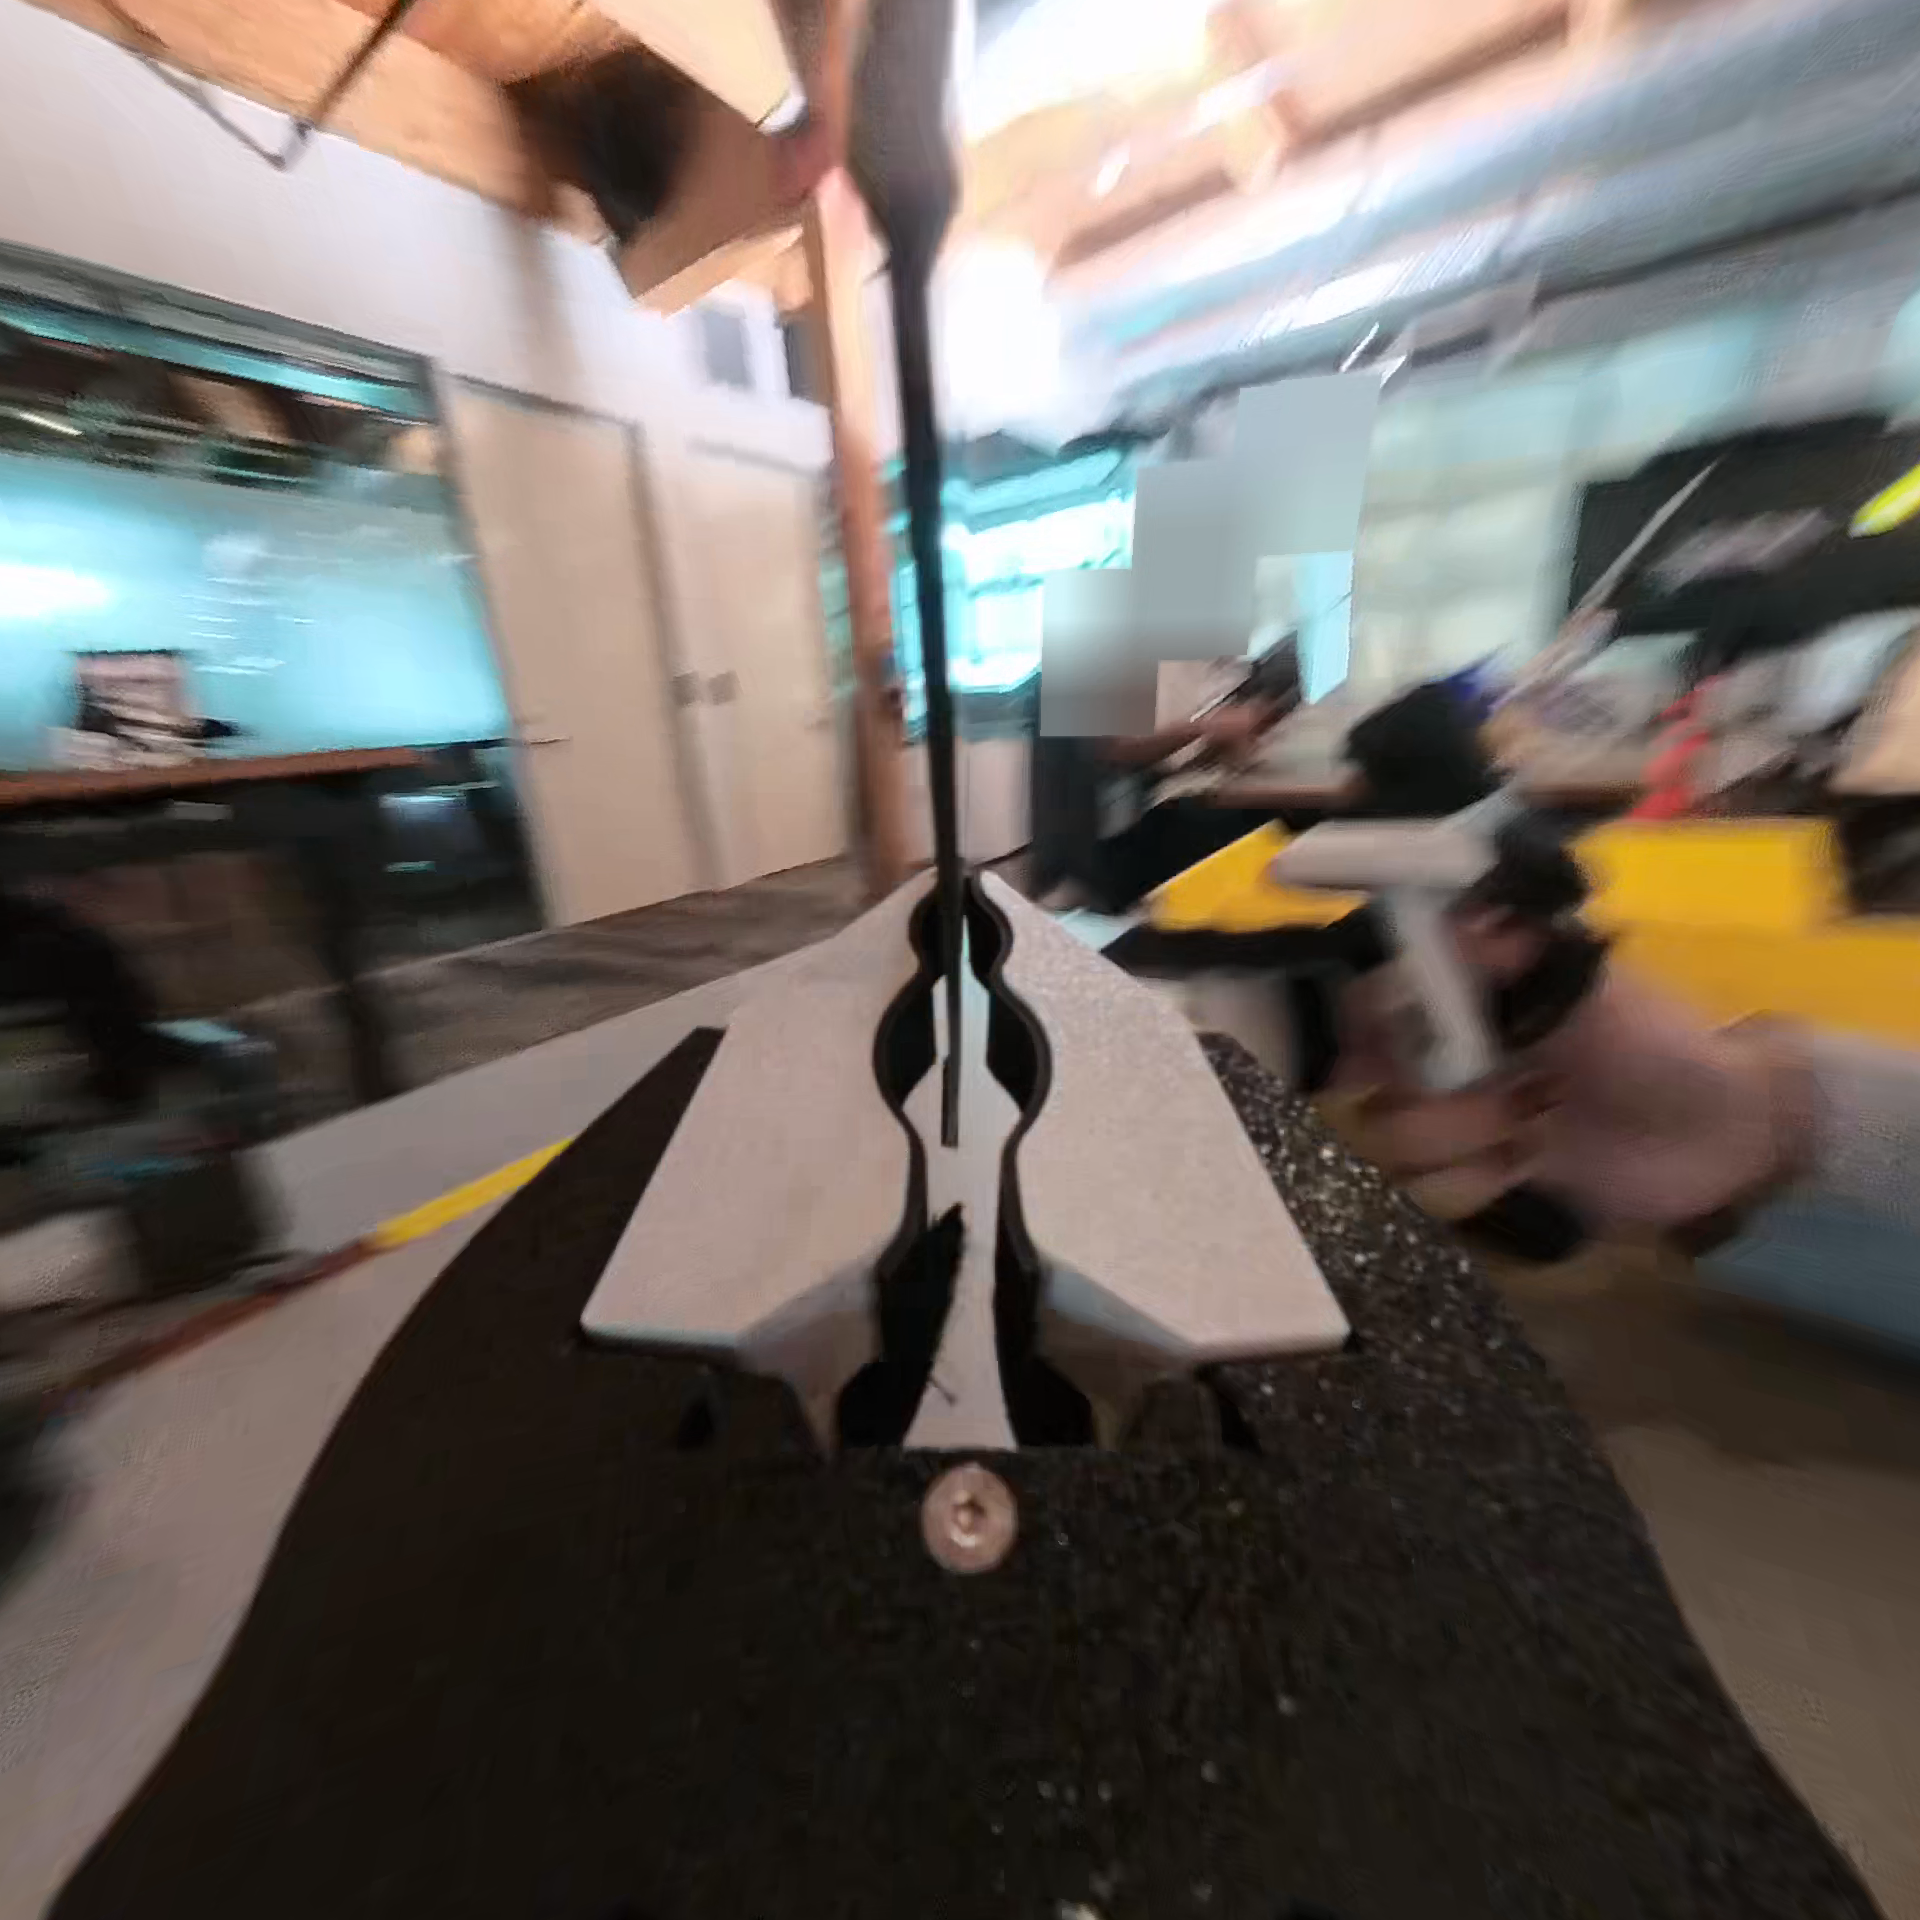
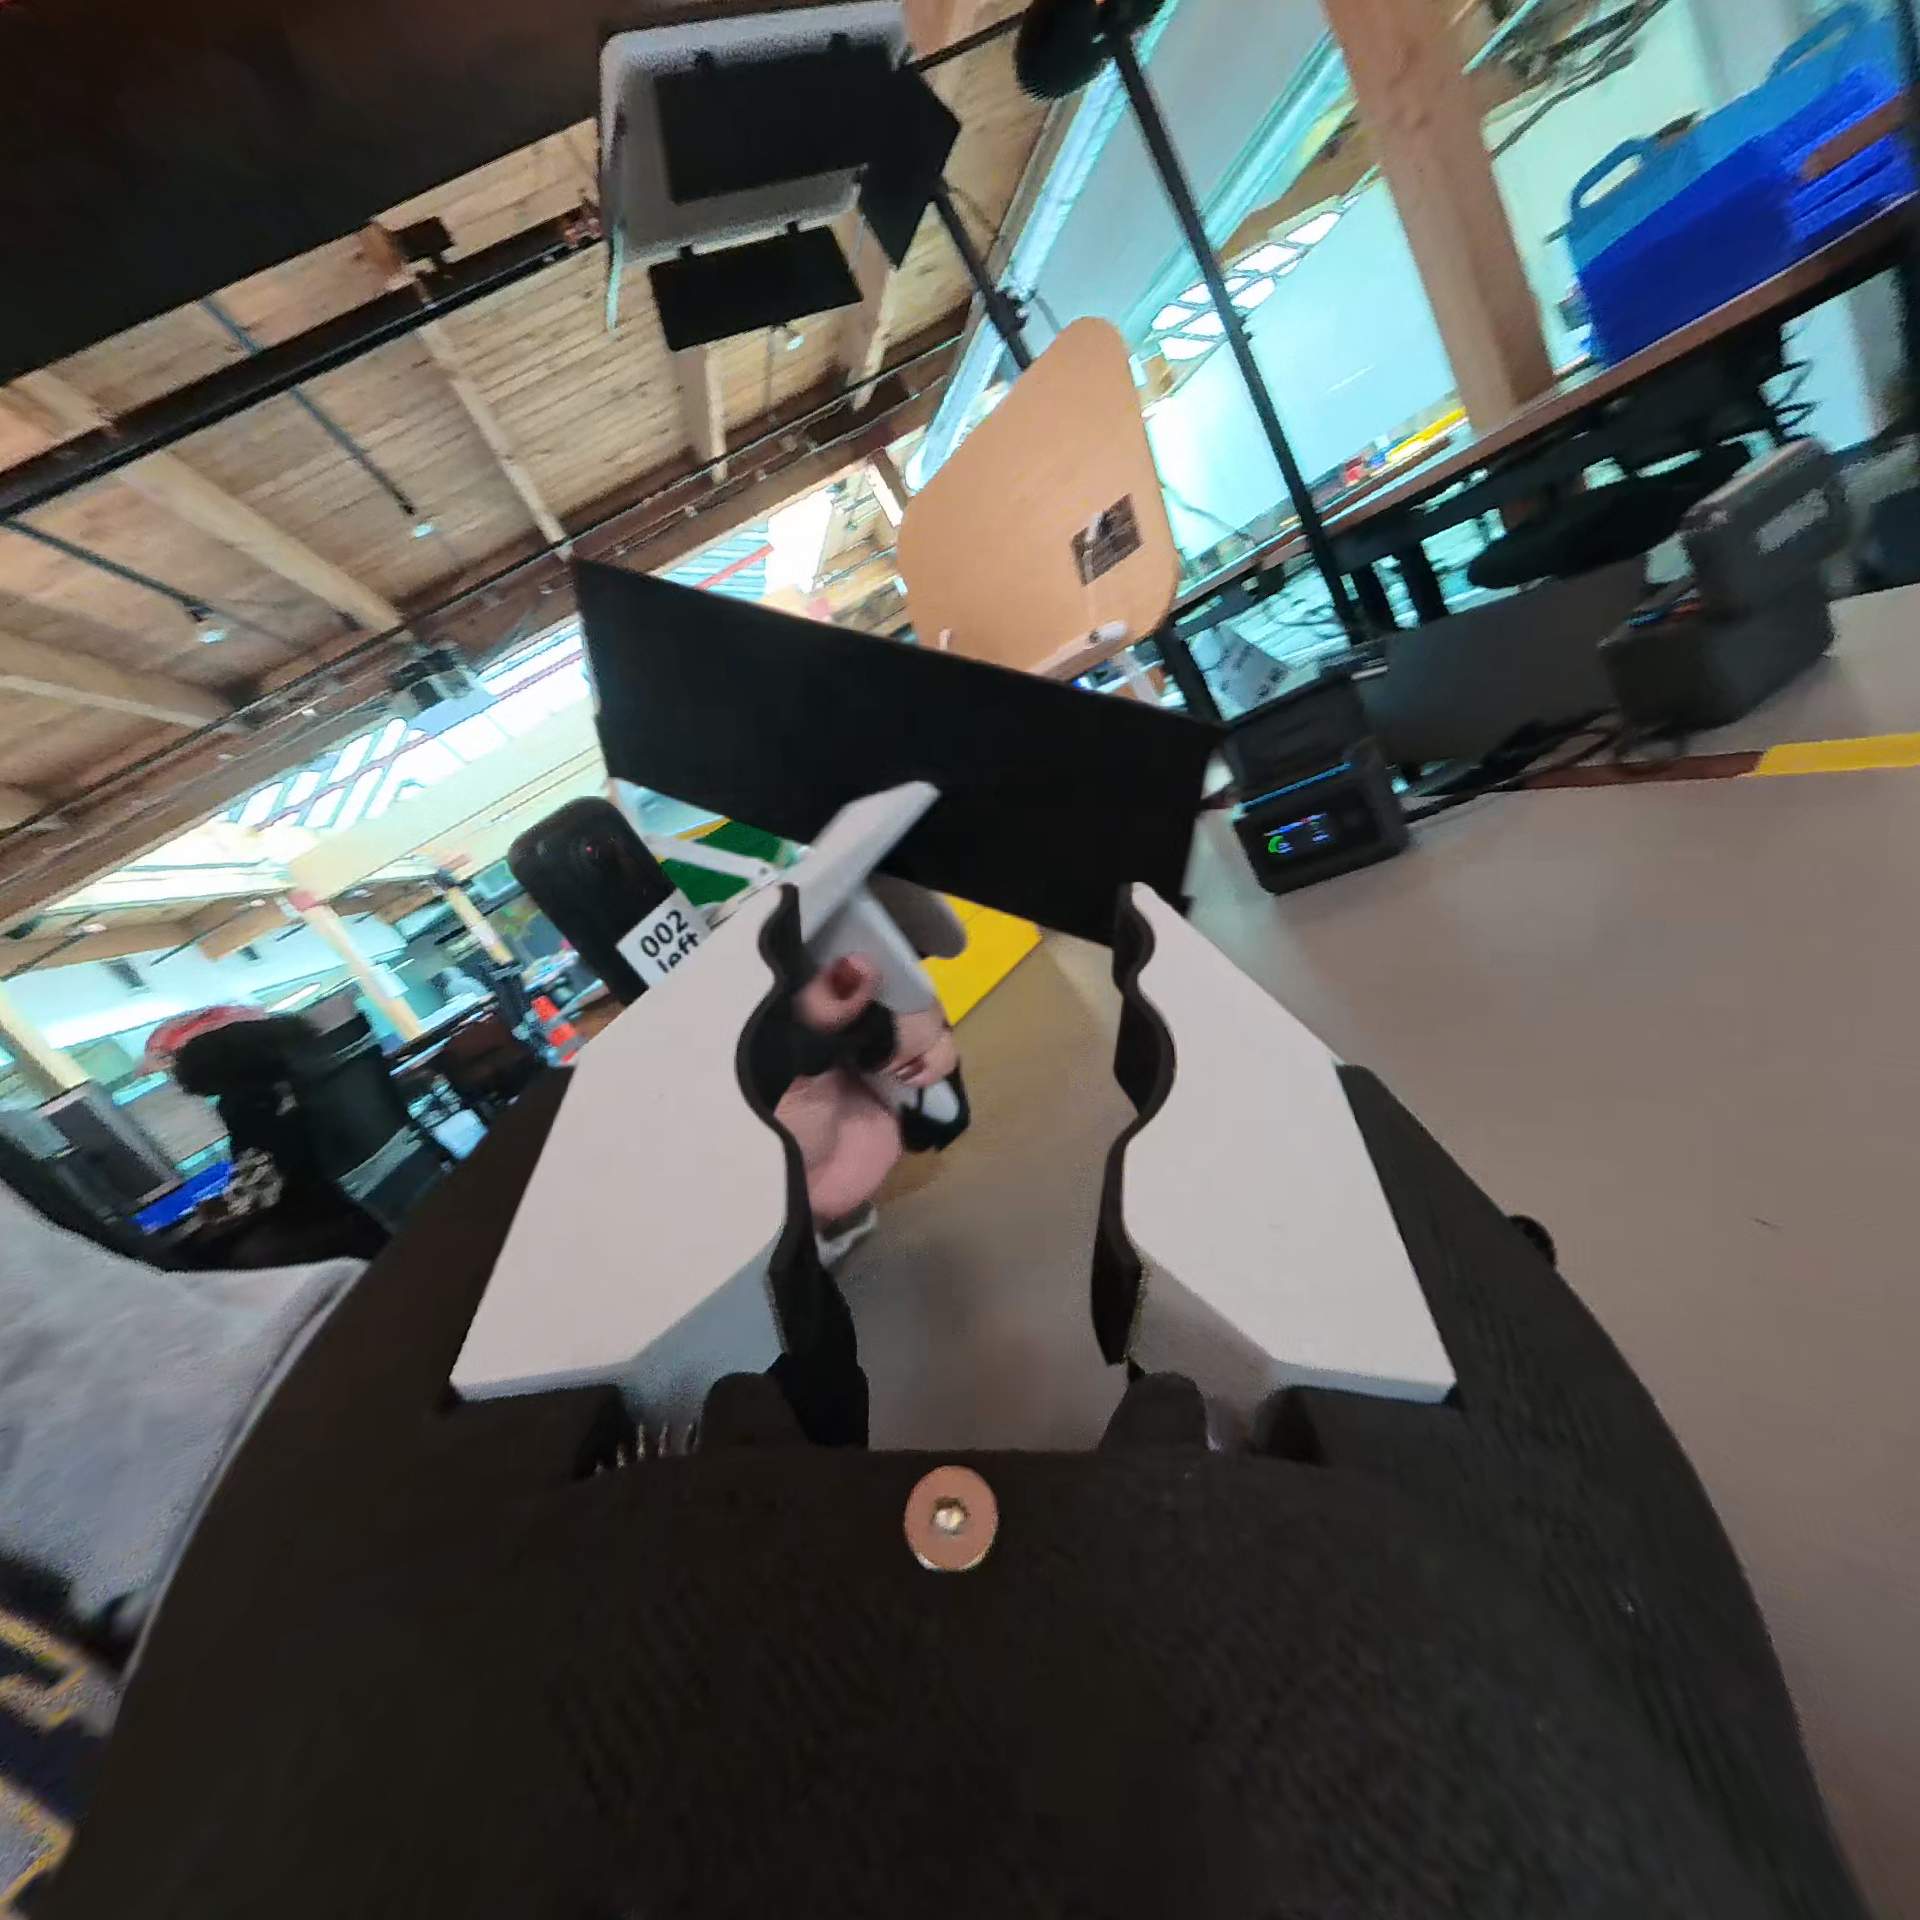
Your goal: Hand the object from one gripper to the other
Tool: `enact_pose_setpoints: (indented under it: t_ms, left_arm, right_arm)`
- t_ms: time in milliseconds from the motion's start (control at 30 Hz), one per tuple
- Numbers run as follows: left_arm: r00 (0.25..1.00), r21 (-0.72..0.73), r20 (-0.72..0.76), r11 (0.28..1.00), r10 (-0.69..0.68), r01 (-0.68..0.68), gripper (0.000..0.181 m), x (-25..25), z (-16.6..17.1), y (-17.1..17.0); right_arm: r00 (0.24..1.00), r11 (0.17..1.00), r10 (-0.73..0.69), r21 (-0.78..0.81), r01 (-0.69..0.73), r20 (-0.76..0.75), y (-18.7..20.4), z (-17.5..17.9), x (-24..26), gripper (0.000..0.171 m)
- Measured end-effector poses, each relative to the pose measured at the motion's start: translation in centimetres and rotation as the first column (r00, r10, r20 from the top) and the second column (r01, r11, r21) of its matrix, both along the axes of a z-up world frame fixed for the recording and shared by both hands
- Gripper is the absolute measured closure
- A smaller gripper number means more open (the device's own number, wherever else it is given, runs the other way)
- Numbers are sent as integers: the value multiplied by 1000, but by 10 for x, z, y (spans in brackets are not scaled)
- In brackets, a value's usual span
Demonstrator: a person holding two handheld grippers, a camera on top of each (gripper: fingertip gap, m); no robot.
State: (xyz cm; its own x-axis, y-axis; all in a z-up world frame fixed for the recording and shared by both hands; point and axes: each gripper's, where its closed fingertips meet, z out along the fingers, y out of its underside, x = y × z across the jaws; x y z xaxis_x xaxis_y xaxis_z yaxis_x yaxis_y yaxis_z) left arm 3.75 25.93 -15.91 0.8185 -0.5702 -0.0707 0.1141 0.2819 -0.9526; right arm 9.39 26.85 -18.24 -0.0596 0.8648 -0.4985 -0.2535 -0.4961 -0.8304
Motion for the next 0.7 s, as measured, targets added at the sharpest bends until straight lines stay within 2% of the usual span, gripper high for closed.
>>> enact_pose_setpoints:
  t_ms: [33,100,167,200,300,533,600,633,700]
  left_arm:
    - [987,-1,115,993,-113,114,181,5,8,-6]
    - [888,34,336,946,-314,321,181,9,23,-18]
    - [765,50,461,874,-449,483,181,13,27,-24]
    - [726,35,487,842,-485,539,181,17,25,-24]
    - [697,-43,505,791,-509,610,181,29,12,-20]
    - [698,-183,531,740,-480,648,181,34,-10,-9]
    - [687,-207,566,728,-456,654,178,32,-13,-5]
    - [682,-227,590,721,-432,654,165,30,-16,0]
    - [667,-270,644,704,-375,657,118,27,-23,9]
  right_arm:
    - [1000,1000,-26,8,26,-4,3,-1,0,110]
    - [997,996,-81,38,82,-13,8,-2,0,110]
    - [996,994,-89,57,90,-21,8,-2,-1,106]
    - [997,995,-72,65,74,-33,5,0,-2,106]
    - [997,997,-12,78,18,-77,-4,7,-2,112]
    - [998,990,61,127,-60,-5,-14,2,-1,164]
    - [998,988,59,143,-60,11,-15,1,-1,169]
    - [999,986,49,159,-51,12,-15,2,-1,171]
    - [999,974,-27,226,19,31,-11,3,1,171]
